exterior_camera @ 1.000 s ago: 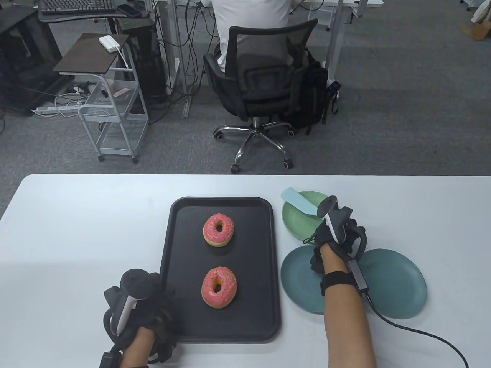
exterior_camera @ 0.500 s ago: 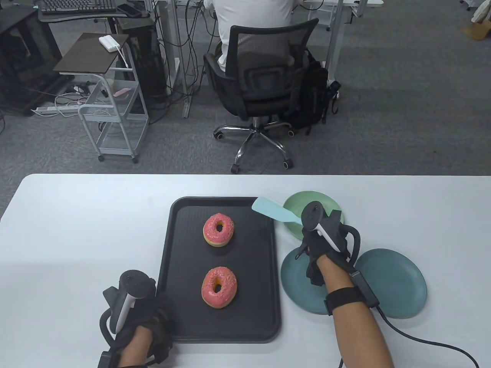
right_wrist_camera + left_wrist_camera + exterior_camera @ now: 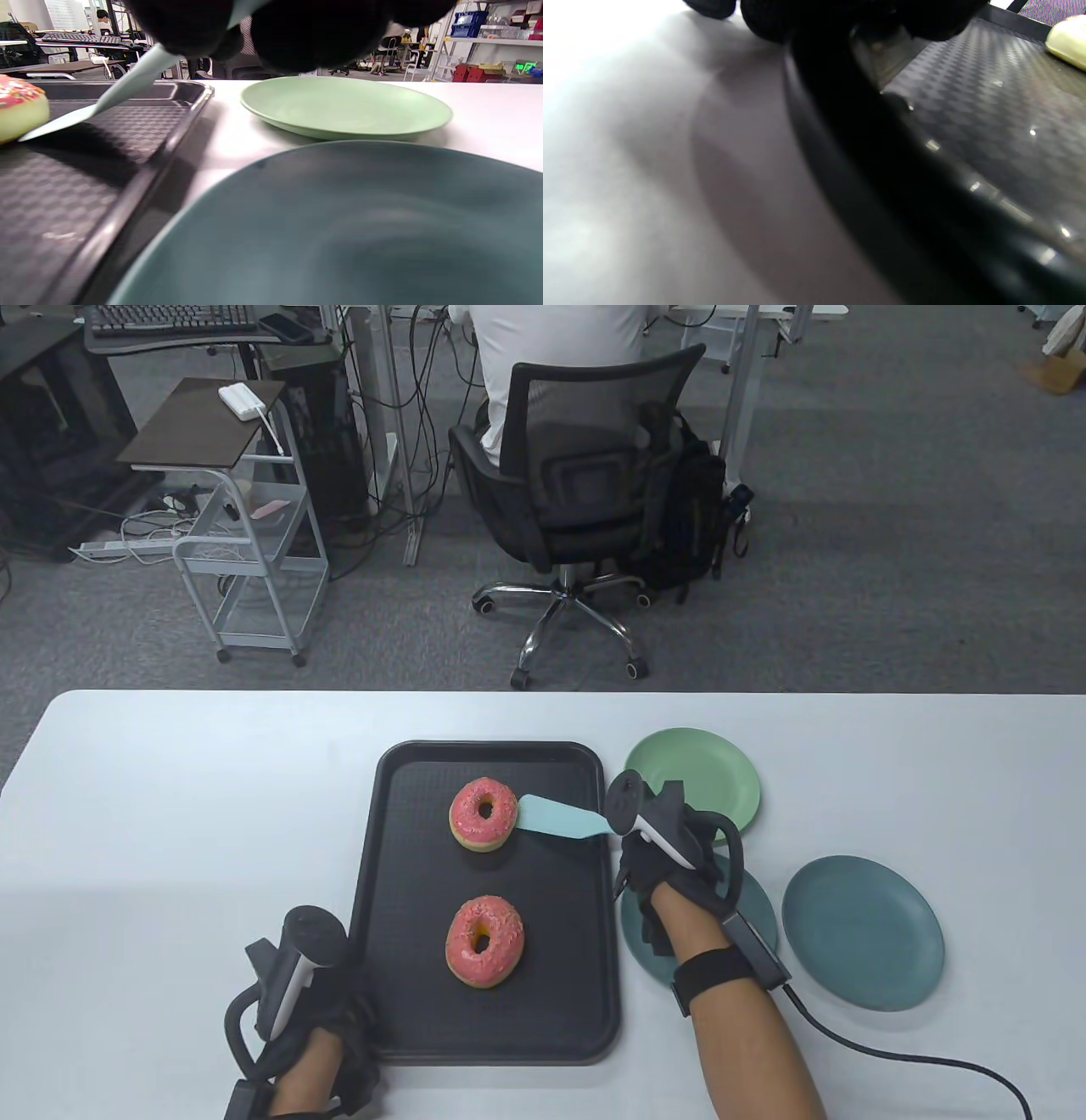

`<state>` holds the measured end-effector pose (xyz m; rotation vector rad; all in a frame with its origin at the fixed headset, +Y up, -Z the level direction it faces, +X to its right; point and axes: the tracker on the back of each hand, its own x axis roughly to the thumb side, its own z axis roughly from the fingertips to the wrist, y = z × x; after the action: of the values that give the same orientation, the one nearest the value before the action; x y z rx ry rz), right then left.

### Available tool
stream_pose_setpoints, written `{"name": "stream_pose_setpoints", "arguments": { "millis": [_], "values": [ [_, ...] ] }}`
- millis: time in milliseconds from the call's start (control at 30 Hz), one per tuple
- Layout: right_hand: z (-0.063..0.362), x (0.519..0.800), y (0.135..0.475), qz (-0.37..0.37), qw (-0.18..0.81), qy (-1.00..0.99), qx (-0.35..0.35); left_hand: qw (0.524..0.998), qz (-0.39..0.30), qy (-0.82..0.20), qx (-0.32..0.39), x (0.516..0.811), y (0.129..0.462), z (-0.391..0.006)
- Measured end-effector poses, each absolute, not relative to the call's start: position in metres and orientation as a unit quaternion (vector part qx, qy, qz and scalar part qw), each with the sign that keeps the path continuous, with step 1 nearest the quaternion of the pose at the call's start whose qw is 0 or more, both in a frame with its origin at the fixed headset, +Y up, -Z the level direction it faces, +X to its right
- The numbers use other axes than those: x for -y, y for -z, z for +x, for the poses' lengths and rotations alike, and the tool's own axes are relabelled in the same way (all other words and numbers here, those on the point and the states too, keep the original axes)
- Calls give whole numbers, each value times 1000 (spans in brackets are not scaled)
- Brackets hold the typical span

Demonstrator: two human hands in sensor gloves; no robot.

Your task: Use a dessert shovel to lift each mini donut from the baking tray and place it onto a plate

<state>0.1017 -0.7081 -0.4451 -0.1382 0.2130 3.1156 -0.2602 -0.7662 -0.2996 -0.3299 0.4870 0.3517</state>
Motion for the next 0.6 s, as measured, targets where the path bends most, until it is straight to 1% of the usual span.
{"name": "stream_pose_setpoints", "arguments": {
  "millis": [300, 600],
  "values": [
    [57, 714, 448, -6, 17, -997, -74, 941, -166, -171, -241, 765, 300, -259],
    [30, 721, 450, 12, 28, -996, -85, 940, -166, -171, -245, 765, 301, -258]
  ]
}}
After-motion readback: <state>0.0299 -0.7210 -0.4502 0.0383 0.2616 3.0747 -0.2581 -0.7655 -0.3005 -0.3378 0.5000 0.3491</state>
